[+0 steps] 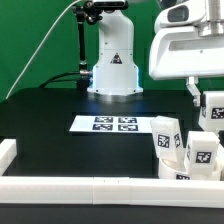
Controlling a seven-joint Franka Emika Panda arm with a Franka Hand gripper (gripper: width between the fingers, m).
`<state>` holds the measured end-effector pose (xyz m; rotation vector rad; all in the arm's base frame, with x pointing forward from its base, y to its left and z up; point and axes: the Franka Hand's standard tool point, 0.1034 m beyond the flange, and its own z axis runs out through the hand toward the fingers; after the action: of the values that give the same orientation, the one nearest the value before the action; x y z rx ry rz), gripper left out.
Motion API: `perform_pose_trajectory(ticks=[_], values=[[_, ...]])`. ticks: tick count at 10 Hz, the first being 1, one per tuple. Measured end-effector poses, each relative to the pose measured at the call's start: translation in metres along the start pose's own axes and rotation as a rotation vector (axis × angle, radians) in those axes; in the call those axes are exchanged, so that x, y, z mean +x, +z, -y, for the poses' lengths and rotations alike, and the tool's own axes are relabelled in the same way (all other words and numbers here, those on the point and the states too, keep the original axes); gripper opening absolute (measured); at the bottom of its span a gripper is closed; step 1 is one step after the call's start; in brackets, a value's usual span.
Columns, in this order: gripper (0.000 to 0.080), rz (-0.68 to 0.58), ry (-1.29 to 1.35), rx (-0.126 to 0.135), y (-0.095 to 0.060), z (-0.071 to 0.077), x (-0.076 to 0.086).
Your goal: Assemble stool
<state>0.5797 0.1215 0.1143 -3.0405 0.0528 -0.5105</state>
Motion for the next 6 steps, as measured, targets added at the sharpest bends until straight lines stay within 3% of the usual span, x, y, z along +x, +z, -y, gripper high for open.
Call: perform_pose_trajectory(ticks=[2,6], values=[[0.0338,-0.101,-0.035,-0.001,0.0007,-0.0014,0.0029],[0.0338,-0.081,-0.072,-0.013,0.0087,-0.0086,-0.0012]])
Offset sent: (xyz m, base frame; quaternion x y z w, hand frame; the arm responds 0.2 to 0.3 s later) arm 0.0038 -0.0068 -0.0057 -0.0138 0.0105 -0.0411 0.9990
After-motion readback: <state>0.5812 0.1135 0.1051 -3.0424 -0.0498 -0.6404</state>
